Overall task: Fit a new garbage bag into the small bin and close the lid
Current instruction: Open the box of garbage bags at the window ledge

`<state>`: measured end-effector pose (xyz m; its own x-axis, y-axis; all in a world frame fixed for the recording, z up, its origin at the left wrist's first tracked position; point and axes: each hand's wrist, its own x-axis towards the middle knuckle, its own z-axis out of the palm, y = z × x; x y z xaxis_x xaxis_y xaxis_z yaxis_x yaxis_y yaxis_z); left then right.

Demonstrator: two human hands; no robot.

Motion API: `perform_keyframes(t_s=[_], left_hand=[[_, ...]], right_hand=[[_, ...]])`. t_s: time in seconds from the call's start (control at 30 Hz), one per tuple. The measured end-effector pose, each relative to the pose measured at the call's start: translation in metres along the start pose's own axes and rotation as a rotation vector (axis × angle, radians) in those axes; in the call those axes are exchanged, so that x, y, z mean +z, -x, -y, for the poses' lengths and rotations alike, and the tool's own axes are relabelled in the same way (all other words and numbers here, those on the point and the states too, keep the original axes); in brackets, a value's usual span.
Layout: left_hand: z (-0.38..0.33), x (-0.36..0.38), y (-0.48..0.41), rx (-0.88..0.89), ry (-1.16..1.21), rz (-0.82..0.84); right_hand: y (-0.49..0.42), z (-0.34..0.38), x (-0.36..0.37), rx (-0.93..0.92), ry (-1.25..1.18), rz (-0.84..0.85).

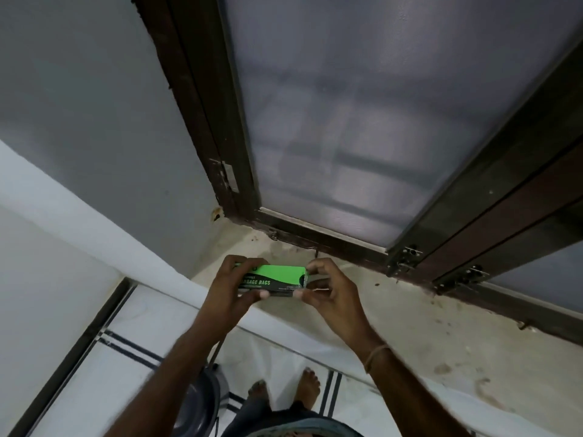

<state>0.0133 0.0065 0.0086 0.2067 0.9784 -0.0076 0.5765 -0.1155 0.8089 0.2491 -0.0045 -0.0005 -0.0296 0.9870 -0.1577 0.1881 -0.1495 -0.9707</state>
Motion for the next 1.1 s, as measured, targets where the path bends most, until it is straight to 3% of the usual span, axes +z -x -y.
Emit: perform_keyframes(t_s=[0.17, 0.3, 0.5, 0.73, 0.9, 1.1], left_hand=[[-0.005, -0.01, 0.0, 0.009, 0.1, -0.031], [-0.008, -0.009, -0.001, 0.029, 0.133, -0.005], [-0.007, -0.012, -0.009, 0.068, 0.149, 0.041], [-0.001, -0.03, 0.002, 0.112, 0.202, 0.072], [0.006, -0.042, 0.005, 0.138, 0.234, 0.077], [0.009, -0.054, 0.012, 0.182, 0.248, 0.139]], right_hand=[[0.0, 0.002, -0.019, 0.045, -0.254, -0.008], [0.005, 0.012, -0.014, -0.018, -0.122, 0.043], [0.015, 0.023, -0.006, -0.059, -0.046, -0.079], [0.033, 0.031, -0.001, -0.09, 0.053, -0.055], [0.051, 0.031, 0.013, -0.107, 0.412, -0.283], [0.065, 0.044, 0.036, -0.142, 0.055, -0.245]])
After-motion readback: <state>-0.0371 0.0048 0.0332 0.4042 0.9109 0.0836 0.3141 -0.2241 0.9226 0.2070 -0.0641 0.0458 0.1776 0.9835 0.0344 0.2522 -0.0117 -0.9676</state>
